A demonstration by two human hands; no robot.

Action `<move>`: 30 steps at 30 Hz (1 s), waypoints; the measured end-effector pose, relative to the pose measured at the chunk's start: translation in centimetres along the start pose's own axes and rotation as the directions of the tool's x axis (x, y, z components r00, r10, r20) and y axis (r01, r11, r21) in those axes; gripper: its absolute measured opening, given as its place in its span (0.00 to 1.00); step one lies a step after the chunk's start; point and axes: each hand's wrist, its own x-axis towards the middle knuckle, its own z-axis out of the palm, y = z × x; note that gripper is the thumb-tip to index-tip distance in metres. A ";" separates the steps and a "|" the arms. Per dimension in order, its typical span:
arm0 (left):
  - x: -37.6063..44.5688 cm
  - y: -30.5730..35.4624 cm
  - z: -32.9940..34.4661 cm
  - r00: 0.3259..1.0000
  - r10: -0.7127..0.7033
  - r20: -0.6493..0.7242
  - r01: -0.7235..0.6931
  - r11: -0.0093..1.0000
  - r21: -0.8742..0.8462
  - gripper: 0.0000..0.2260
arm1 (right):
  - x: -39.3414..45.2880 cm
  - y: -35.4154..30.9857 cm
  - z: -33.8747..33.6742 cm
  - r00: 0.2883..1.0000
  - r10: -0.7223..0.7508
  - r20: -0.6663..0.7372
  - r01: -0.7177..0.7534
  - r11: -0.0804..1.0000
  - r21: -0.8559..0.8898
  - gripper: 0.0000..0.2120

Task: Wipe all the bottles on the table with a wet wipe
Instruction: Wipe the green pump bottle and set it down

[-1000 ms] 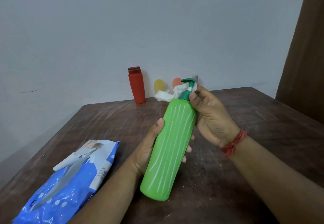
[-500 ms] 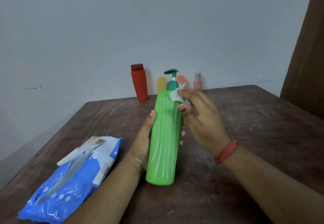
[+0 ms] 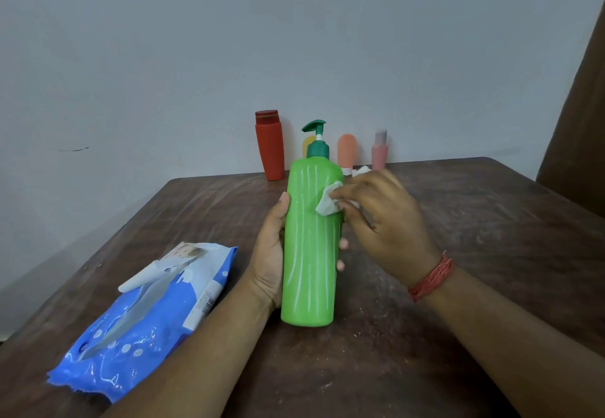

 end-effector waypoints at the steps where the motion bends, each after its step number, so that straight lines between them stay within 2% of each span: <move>1: 0.0 0.0 0.0 1.000 0.003 -0.001 -0.003 1.000 0.001 0.31 | 0.0 0.0 0.0 1.000 -0.021 0.009 0.021 0.999 -0.025 0.07; 3: 0.1 0.1 0.0 1.000 0.003 0.005 -0.003 1.000 0.014 0.31 | 0.1 0.0 0.2 1.000 0.010 -0.013 -0.011 0.998 -0.056 0.08; 6: -0.1 0.1 0.1 1.000 0.002 -0.007 -0.002 1.000 0.022 0.31 | -0.2 -0.2 0.6 0.996 0.086 -0.002 -0.086 0.996 0.021 0.12; 10: -0.2 0.3 0.0 1.000 0.015 -0.006 -0.015 1.000 0.026 0.31 | -0.6 -0.4 0.4 0.998 -0.047 0.042 0.047 0.999 0.014 0.13; 13: -0.1 0.3 0.2 1.000 0.003 -0.011 -0.003 1.000 0.024 0.31 | -0.3 -0.5 0.3 0.998 -0.032 0.045 0.032 0.999 0.018 0.12; 17: -0.1 0.3 0.3 1.000 0.000 -0.009 0.000 1.000 0.030 0.31 | -0.2 -1.1 0.1 0.997 0.065 0.052 -0.070 0.991 0.111 0.25; 20: 0.0 0.3 0.0 1.000 0.001 -0.022 0.000 1.000 0.021 0.31 | -0.1 -1.5 -0.2 0.998 0.013 0.065 -0.010 0.999 -0.036 0.15; 23: 0.0 0.4 -0.1 1.000 0.006 -0.027 -0.006 1.000 0.008 0.31 | -0.1 -1.4 0.0 0.993 0.065 0.094 -0.068 0.997 0.028 0.15; 25: -0.1 0.4 0.0 1.000 0.001 -0.011 -0.001 1.000 0.009 0.31 | 0.2 -1.3 0.1 0.991 0.121 0.056 -0.127 0.985 0.119 0.18; 27: 0.0 0.2 0.1 0.999 -0.024 0.037 0.023 0.999 0.030 0.31 | 0.5 -1.0 -0.2 0.989 0.148 -0.015 -0.145 0.984 0.103 0.12; 29: 0.0 -0.1 0.1 0.996 -0.045 0.072 0.043 0.999 0.030 0.32 | 0.5 -0.8 -0.6 0.992 0.119 -0.042 -0.115 0.989 0.088 0.12; 30: 0.0 -0.2 0.1 0.997 -0.044 0.063 0.042 0.999 0.029 0.32 | 0.4 -0.9 -0.7 0.998 0.055 -0.021 -0.054 0.997 0.046 0.13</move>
